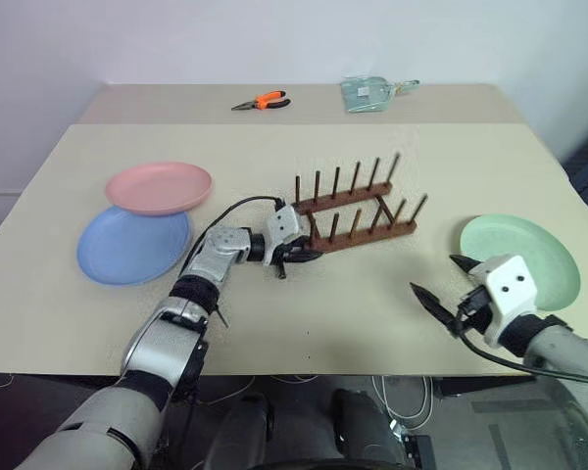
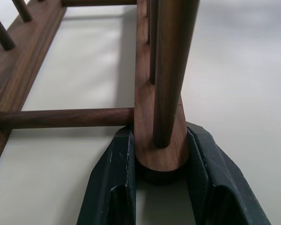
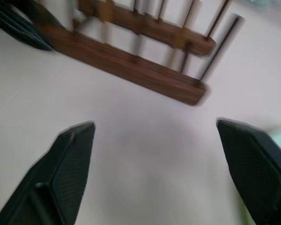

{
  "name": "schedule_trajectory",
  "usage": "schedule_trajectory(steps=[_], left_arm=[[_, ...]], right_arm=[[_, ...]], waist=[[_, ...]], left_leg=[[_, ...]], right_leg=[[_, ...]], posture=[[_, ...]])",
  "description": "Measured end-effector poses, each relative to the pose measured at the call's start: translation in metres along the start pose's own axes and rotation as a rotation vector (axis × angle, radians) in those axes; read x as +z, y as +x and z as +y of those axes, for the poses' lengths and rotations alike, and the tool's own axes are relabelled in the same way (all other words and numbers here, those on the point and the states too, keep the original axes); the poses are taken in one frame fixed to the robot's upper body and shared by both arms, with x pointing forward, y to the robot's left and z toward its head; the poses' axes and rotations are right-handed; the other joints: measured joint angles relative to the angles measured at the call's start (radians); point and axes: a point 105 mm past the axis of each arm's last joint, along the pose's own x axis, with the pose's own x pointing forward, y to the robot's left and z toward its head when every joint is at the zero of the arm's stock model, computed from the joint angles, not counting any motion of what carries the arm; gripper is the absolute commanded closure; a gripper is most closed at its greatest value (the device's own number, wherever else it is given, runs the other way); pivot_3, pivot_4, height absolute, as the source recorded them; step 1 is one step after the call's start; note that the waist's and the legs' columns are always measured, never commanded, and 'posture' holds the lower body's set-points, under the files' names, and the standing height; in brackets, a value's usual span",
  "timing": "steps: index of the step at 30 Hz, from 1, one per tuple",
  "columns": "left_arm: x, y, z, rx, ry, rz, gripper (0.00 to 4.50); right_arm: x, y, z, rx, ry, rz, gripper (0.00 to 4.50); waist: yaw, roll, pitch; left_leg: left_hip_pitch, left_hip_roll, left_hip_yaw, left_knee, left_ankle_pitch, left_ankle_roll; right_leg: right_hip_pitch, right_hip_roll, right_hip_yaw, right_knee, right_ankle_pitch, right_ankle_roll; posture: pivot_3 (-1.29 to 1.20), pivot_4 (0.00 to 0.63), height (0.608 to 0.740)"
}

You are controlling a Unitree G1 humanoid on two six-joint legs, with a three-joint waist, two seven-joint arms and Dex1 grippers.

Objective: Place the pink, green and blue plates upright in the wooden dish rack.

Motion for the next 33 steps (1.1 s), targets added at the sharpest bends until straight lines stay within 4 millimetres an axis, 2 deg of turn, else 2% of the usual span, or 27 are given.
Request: schedule_trajectory(steps=[2,7,9,10,12,13,16,17,19,21,23,26,29,33], left_arm=[[-0.002,-0.009,-0.012,-0.053,0.013,0.015,3.66],[-0.004,-0.016,-0.023,-0.064,-0.006,0.044,1.18],[-0.005,-0.019,-0.019,-0.019,-0.004,0.061,0.21],[-0.006,-0.022,-0.016,0.009,-0.007,0.068,0.2],[-0.009,-0.032,-0.015,0.054,-0.019,0.088,0.53],[-0.011,-0.039,-0.017,0.07,-0.038,0.094,0.92],[-0.017,-0.065,-0.031,0.091,-0.136,0.12,2.48],[-0.017,-0.071,-0.04,0.082,-0.176,0.126,3.0],[-0.016,-0.074,-0.062,0.056,-0.251,0.123,3.96],[-0.013,-0.063,-0.079,0.044,-0.303,0.097,3.96],[-0.008,-0.047,-0.083,0.073,-0.301,0.074,3.96],[-0.004,-0.025,-0.068,0.235,-0.293,0.044,3.96],[-0.002,-0.01,-0.043,0.409,-0.31,0.029,3.96],[-0.004,-0.007,-0.008,0.594,-0.328,0.039,3.96]], right_arm=[[-0.009,-0.006,-0.006,-0.002,0.011,0.037,0.25],[-0.017,-0.012,-0.013,0.0,0.025,0.062,0.25],[-0.018,-0.013,-0.011,0.019,0.023,0.067,0.83],[-0.02,-0.014,-0.01,0.029,0.021,0.076,1.19],[-0.023,-0.015,-0.006,0.058,0.024,0.092,2.18],[-0.025,-0.014,-0.002,0.076,0.026,0.099,2.69],[-0.029,-0.006,0.016,0.153,0.032,0.112,4.25],[-0.031,-0.002,0.022,0.176,0.03,0.118,4.5],[-0.032,0.01,0.032,0.199,0.008,0.119,4.5],[-0.034,0.026,0.036,0.192,-0.021,0.122,4.5],[-0.036,0.04,0.036,0.166,-0.051,0.127,4.5],[-0.032,0.061,0.032,0.109,-0.07,0.105,4.5],[-0.027,0.079,0.028,0.063,-0.084,0.083,4.5],[-0.022,0.105,0.015,-0.03,-0.078,0.062,4.5]], waist=[[0.002,0.0,0.0],[0.004,0.0,0.0],[0.003,0.0,0.0],[0.003,0.0,0.0],[-0.003,0.001,-0.001],[-0.007,0.001,-0.001],[-0.024,0.002,-0.001],[-0.026,0.003,-0.002],[-0.025,0.004,-0.002],[-0.016,0.004,-0.002],[0.005,0.004,-0.002],[0.012,0.003,-0.003],[0.005,0.0,-0.005],[-0.002,0.0,-0.006]], left_leg=[[0.0,0.0,0.0,0.001,0.0,0.0],[0.0,0.0,0.0,0.002,0.0,0.0],[0.0,0.0,0.0,0.002,0.0,0.0],[0.0,0.0,0.0,0.001,0.0,0.0],[0.001,0.001,0.0,0.0,0.0,0.0],[0.002,0.001,0.0,0.0,0.0,0.0],[0.002,0.003,0.0,-0.001,0.0,0.0],[0.002,0.003,0.0,-0.001,0.0,0.0],[0.001,0.003,0.0,-0.001,0.0,0.0],[0.0,0.002,-0.001,0.001,0.0,0.0],[-0.001,0.002,-0.001,0.003,0.0,0.0],[0.0,0.0,-0.001,0.004,0.0,0.0],[0.001,0.0,-0.001,0.004,0.0,0.0],[0.004,0.0,0.0,0.003,0.0,-0.001]], right_leg=[[0.0,0.0,0.0,0.0,0.001,-0.002],[0.001,0.0,0.0,0.0,-0.001,0.001],[0.001,0.0,0.0,0.0,-0.001,0.001],[0.001,0.0,0.0,0.001,-0.001,0.001],[0.001,0.0,0.0,0.001,-0.001,0.001],[0.001,0.001,0.0,0.001,-0.001,0.001],[0.0,0.001,0.0,0.002,-0.003,-0.001],[0.0,0.001,0.0,0.002,-0.003,-0.002],[0.0,0.0,0.001,0.002,-0.003,-0.002],[0.0,-0.002,0.001,0.001,-0.004,-0.003],[0.001,-0.002,0.0,0.0,-0.004,-0.003],[0.002,-0.002,0.0,0.0,-0.004,-0.003],[0.003,-0.001,0.0,0.001,-0.003,-0.003],[0.004,0.001,0.0,0.003,-0.002,-0.003]], posture=[[0.0,0.15,0.74],[0.0,0.15,0.74],[0.0,0.15,0.74],[0.0,0.15,0.74],[0.0,0.15,0.74],[0.0,0.15,0.74],[0.0,0.15,0.74],[0.0,0.15,0.74],[0.0,0.15,0.74],[0.0,0.15,0.74],[0.0,0.15,0.74],[0.0,0.15,0.74],[0.0,0.15,0.74],[0.0,0.15,0.74]])
